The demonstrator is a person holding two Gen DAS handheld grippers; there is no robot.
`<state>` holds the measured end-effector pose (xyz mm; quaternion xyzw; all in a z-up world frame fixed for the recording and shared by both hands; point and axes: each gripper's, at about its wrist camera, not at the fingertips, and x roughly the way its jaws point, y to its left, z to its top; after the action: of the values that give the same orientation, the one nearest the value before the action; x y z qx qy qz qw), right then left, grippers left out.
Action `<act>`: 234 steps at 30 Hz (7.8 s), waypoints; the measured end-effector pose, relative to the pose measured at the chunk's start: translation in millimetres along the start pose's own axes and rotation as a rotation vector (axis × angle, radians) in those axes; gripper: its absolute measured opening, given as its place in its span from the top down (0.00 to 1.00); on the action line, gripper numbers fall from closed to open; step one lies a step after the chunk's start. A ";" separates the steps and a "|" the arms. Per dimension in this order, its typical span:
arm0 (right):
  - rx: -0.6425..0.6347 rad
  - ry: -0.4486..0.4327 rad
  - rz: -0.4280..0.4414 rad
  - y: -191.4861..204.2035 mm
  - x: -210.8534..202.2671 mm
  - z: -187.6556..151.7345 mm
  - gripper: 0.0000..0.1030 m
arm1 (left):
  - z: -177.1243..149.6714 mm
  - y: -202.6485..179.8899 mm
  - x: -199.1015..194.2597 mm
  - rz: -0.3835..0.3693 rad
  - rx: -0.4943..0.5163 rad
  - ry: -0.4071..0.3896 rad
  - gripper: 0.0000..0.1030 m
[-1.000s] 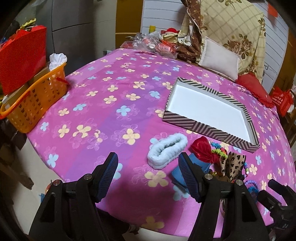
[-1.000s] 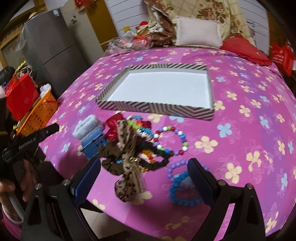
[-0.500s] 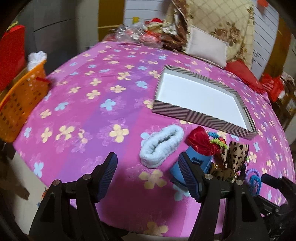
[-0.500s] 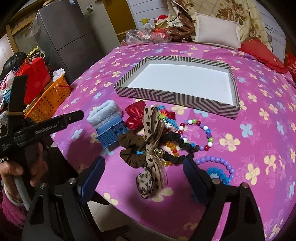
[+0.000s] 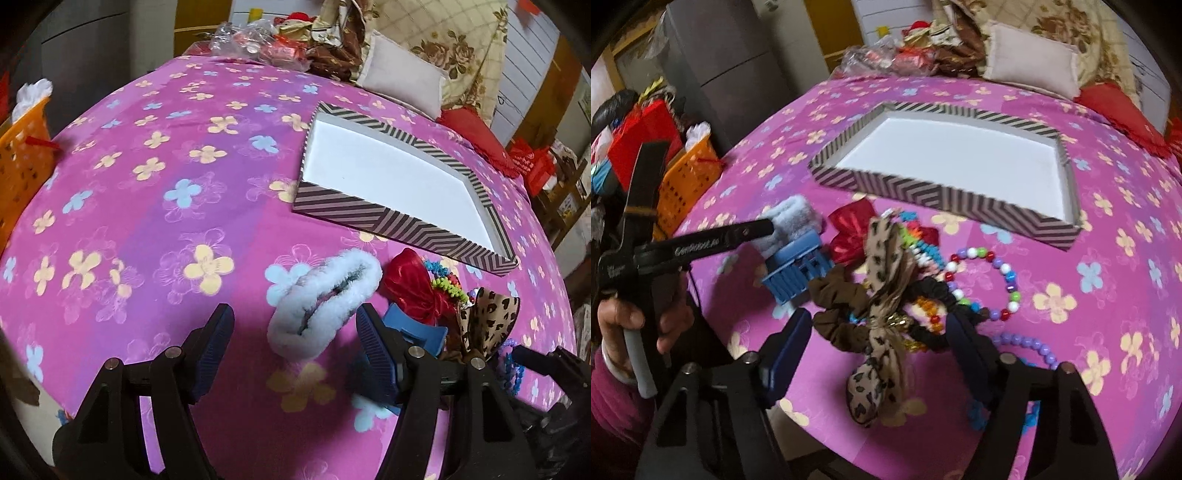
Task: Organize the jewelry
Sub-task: 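Grasp the white fluffy scrunchie with the left tool while the right tool grasps the leopard bow scrunchie, then carry both scrunchies into the striped box and open both tools, then move both tools back from the box to the remaining jewelry, then grasp the blue claw clip with the left tool while the right tool grasps the black scrunchie, then carry the claw clip and black scrunchie into the box and open both tools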
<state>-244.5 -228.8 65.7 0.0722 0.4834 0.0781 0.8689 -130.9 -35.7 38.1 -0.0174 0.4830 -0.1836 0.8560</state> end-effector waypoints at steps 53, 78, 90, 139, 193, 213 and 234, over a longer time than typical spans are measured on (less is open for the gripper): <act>0.352 -0.036 0.214 -79.6 123.1 155.6 0.84 | 119.8 -48.5 75.4 0.139 0.002 -0.045 0.78; 0.258 -0.091 0.104 -70.7 61.3 127.1 0.50 | 97.6 -58.5 29.1 0.155 0.038 -0.120 0.50; 0.183 -0.138 0.042 -50.7 25.2 106.6 0.42 | 68.4 -68.8 -5.0 0.167 0.058 -0.168 0.50; 0.118 -0.048 -0.015 -65.6 -12.2 -22.9 0.35 | -45.8 -64.8 -33.1 -0.041 0.075 -0.007 0.45; -0.038 -0.143 0.054 -47.2 -22.2 28.5 0.90 | -14.4 -63.5 -34.5 -0.111 0.131 -0.103 0.51; 0.017 -0.212 0.069 -64.4 2.7 136.6 0.90 | 97.6 -56.5 3.0 -0.037 0.091 -0.197 0.51; 0.261 -0.133 0.140 -120.6 122.0 237.5 0.90 | 180.7 -62.2 95.5 0.033 0.092 -0.121 0.51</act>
<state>29.2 -333.5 64.4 0.2233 0.4247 0.0700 0.8745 45.7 -152.0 68.9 0.0189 0.4215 -0.1904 0.8864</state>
